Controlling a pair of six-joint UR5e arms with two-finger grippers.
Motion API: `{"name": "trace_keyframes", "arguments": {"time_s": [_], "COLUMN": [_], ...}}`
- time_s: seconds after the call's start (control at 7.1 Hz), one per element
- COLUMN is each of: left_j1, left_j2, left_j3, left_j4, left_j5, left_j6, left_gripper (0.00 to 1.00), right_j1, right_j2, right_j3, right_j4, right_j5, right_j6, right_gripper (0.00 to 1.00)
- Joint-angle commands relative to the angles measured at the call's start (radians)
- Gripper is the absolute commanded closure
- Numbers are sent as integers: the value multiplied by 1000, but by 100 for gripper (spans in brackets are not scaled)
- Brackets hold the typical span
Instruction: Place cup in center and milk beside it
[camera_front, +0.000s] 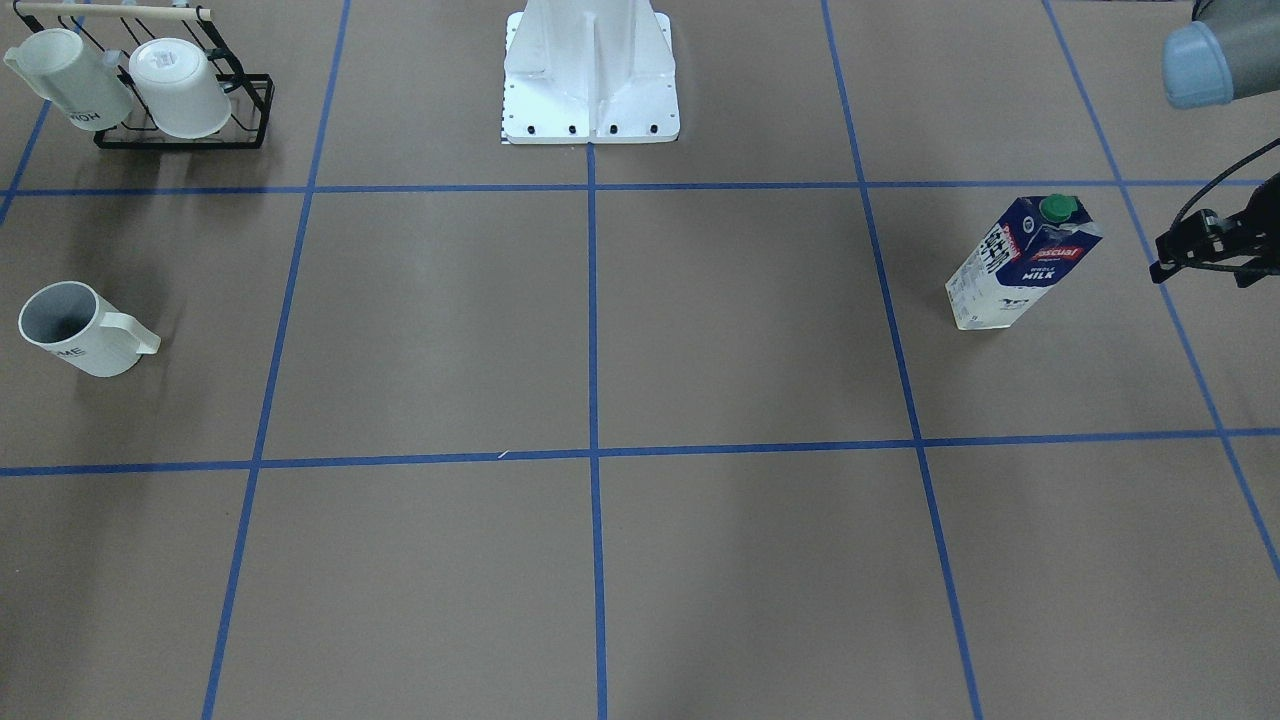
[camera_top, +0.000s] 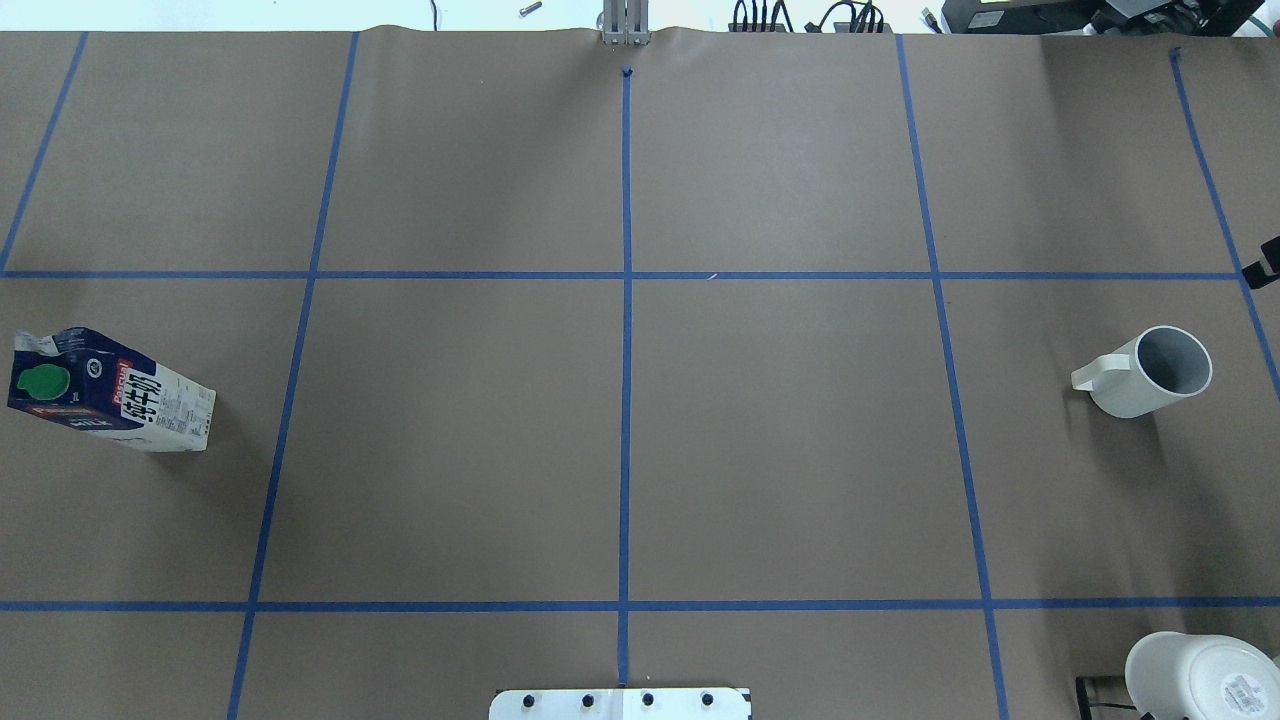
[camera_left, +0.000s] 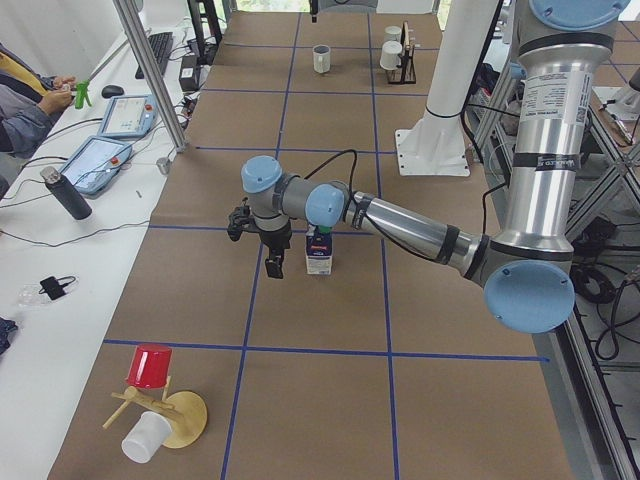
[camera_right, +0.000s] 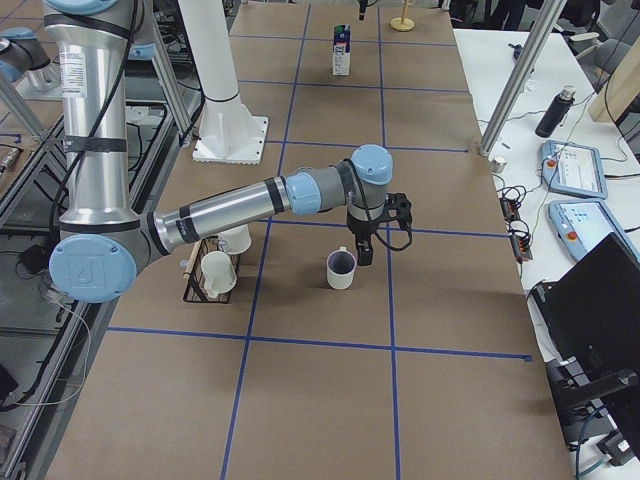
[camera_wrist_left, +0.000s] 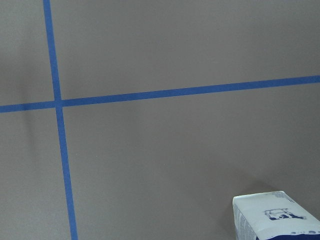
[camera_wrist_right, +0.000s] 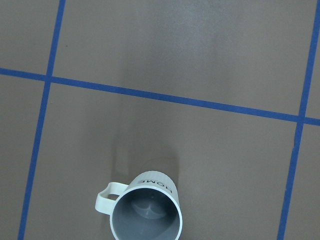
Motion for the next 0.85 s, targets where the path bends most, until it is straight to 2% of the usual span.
{"name": "trace_keyframes", "arguments": {"time_s": [0.0,0.7], "left_j1": [-2,-5], "left_j2": [10,13], "left_j3": [-12,-27], "left_j4": [-18,-17], "left_j5": [1,-2], "left_j6": [9,-5], "left_gripper": [2,2], "right_j1": [0,-12], "right_j2": [0,3], "right_j3": [0,1], "right_j4": [0,0], "right_j5": [-3,-27], "right_j6": [0,-5], "right_gripper": [0,0]}}
